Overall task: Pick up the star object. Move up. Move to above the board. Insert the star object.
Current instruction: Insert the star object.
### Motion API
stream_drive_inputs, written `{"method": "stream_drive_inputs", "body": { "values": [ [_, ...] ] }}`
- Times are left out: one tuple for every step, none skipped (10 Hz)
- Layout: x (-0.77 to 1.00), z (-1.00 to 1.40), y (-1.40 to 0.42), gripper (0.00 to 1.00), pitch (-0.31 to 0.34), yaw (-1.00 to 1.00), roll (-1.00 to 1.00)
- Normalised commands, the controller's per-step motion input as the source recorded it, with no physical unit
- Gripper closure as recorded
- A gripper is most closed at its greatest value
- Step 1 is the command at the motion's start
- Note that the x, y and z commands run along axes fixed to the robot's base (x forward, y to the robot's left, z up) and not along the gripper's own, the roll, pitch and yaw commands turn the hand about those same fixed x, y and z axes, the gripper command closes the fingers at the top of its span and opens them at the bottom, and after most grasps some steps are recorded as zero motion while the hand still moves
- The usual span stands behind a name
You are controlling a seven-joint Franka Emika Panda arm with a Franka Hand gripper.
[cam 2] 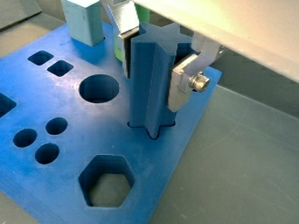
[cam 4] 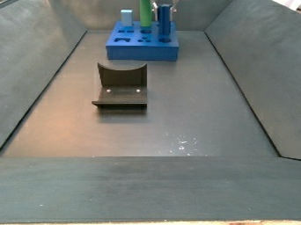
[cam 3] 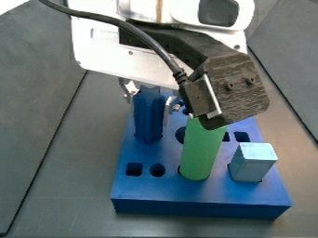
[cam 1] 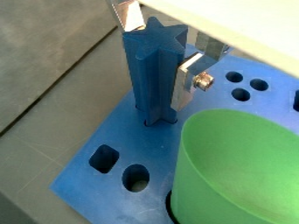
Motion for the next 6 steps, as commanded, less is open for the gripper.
{"method": "stream_drive_inputs", "body": {
  "values": [
    [0.02,-0.64,0.06,1.0,0.0,-0.23,-0.18],
    [0.03,-0.89,0.06,1.0,0.0,-0.22,-0.12],
    [0.04,-0.98,0.02,1.0,-0.011,-0.18,-0.07],
    [0.07,-0.97,0.0,1.0,-0.019,-0.15,-0.07],
    [0.01,-0.4,0.19,1.0,-0.139,-0.09,-0.31],
    [0.06,0.0,0.06,1.0,0.0,-0.06,-0.07]
  ]
}}
